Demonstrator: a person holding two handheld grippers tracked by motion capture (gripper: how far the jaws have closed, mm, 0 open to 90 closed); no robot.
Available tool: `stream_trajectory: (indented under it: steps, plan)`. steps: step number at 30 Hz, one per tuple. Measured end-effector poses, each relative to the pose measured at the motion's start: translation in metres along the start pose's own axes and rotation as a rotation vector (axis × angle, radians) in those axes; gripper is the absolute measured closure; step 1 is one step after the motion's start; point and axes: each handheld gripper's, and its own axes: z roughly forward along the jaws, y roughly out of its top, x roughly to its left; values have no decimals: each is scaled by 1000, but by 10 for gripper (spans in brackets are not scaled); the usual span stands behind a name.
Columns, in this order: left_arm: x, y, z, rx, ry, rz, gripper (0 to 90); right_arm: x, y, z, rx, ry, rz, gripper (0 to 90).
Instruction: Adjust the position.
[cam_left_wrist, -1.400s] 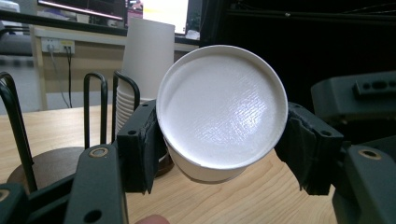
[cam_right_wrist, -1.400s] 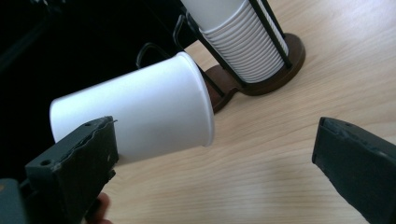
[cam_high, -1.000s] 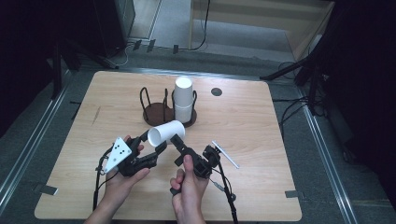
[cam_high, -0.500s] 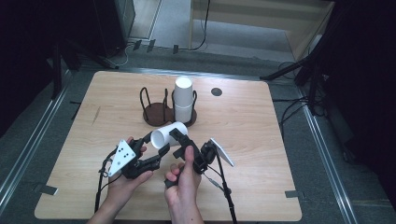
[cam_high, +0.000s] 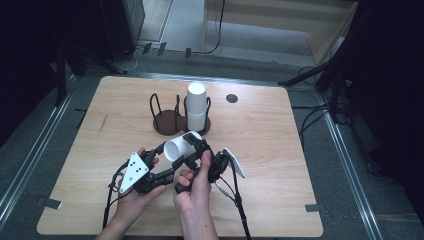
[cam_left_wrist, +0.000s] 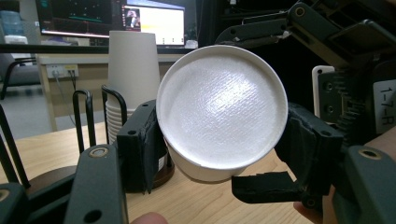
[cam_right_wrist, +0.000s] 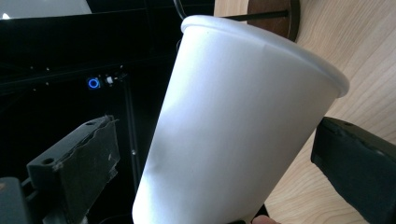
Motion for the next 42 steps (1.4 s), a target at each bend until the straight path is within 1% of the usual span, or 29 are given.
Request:
stream_trajectory:
  steps: [2,4,7,8,9,11,13,14,16,18,21,22,24,25,26,27,28,29,30,31,33,34,35,37,38,40,42]
  plan:
    - [0,0,0,0,-4,-1,353,-2,1,2,8,5,11,15]
    - [-1,0,0,1,-3,7,353,-3,2,3,16,-7,28,25]
    - [-2,0,0,-4,-3,21,353,-7,5,5,23,-2,54,45]
    - [-2,0,0,-5,-3,23,353,-8,6,6,33,2,65,54]
    - [-2,0,0,-5,-5,23,353,-10,6,6,38,9,65,67]
    - [-2,-1,0,-3,-7,22,353,-11,7,7,51,15,83,120]
    - [-3,-1,0,2,-7,27,352,-12,8,9,66,36,100,176]
    - [-3,-1,0,2,-5,29,352,-13,9,9,61,50,112,199]
    - [-3,-1,1,2,-3,35,351,-13,9,8,60,64,111,226]
    - [-2,-2,1,9,-2,36,350,-14,9,9,62,69,115,241]
    - [-1,-3,0,24,-13,37,347,-14,9,9,57,70,115,279]
    - [0,-3,0,24,-20,31,345,-14,9,9,55,68,112,289]
    - [1,-2,-1,30,-32,17,342,-14,9,8,48,65,95,308]
    - [1,-1,-2,39,-34,2,342,-13,9,7,41,64,86,315]
    - [1,1,-4,44,-29,3,345,-13,8,6,32,60,77,326]
    - [1,3,-4,57,-22,19,348,-12,8,6,23,60,64,332]
    - [0,4,-4,83,-14,30,343,-11,8,5,16,59,50,338]
    - [0,5,-3,115,0,44,314,-10,8,4,6,61,46,341]
    - [0,5,-3,127,4,44,279,-10,8,4,-7,75,36,343]
    - [0,5,-2,141,-1,38,244,-10,9,3,-15,86,21,344]
    - [1,6,-1,181,-13,4,156,-7,11,1,-40,81,-9,349]
    - [2,7,-1,201,-19,-8,127,-6,13,0,-52,78,-17,351]
    - [2,8,0,210,-23,-17,120,-5,14,-2,-61,74,-23,353]
    - [2,10,1,240,-20,-7,95,-2,17,-5,-79,72,-52,356]
    - [2,10,1,253,-19,-8,75,-1,18,-7,-88,68,-72,357]
    - [3,10,2,265,-13,-22,39,3,19,-10,-120,67,-119,362]
    - [5,11,1,278,-8,-36,15,6,20,-14,-166,60,-180,371]
